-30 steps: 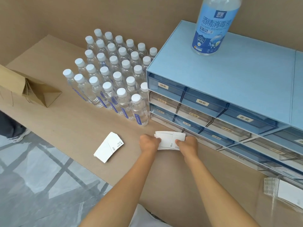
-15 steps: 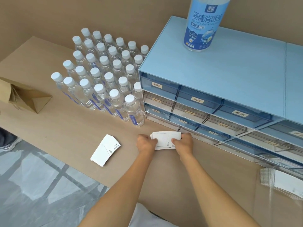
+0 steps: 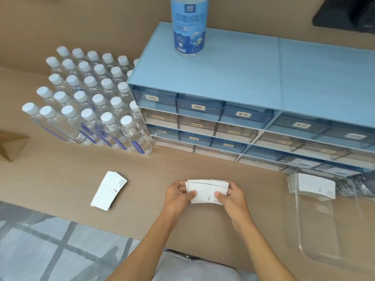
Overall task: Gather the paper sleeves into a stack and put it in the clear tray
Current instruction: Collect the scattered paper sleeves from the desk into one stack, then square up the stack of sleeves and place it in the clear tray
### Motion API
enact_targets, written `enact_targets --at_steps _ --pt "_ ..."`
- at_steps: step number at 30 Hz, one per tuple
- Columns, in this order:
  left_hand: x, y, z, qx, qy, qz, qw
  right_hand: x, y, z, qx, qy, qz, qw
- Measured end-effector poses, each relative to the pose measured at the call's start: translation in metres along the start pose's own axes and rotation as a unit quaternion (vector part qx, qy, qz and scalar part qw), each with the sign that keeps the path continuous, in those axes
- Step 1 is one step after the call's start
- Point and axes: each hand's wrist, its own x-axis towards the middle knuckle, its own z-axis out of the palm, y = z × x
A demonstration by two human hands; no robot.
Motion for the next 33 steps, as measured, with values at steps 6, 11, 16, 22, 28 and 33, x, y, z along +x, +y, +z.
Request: enact_targets --at_steps 6,11,16,22,28,33 --pt "-0.024 -0.021 0.033 0.010 -0.026 0.055 0.998 -0.026 0.034 -0.036 0.000 0.046 -0.028 0.999" --pt "-0.035 -0.037 0.044 0.017 0.000 0.093 0.995 -0.034 0.049 -0.046 0.010 0.062 -0.061 0.996" --pt "-0.040 -0.046 0.051 -0.020 0.022 0.106 0.994 -0.036 0.054 -0.045 0.026 0.047 -0.088 0.995" --pt "-0.045 -0.055 0.059 -0.012 0.020 0.129 0.991 -0.040 0.060 -0.041 0.020 0.041 -0.083 0.996" --pt "-0.050 -0.063 0.066 -0.019 0.033 0.116 0.992 -0.040 0.067 -0.034 0.058 0.066 -0.068 0.994" --pt "-0.049 -0.064 0.071 -0.044 0.065 0.127 0.989 -0.036 0.070 -0.026 0.052 0.097 -0.076 0.991"
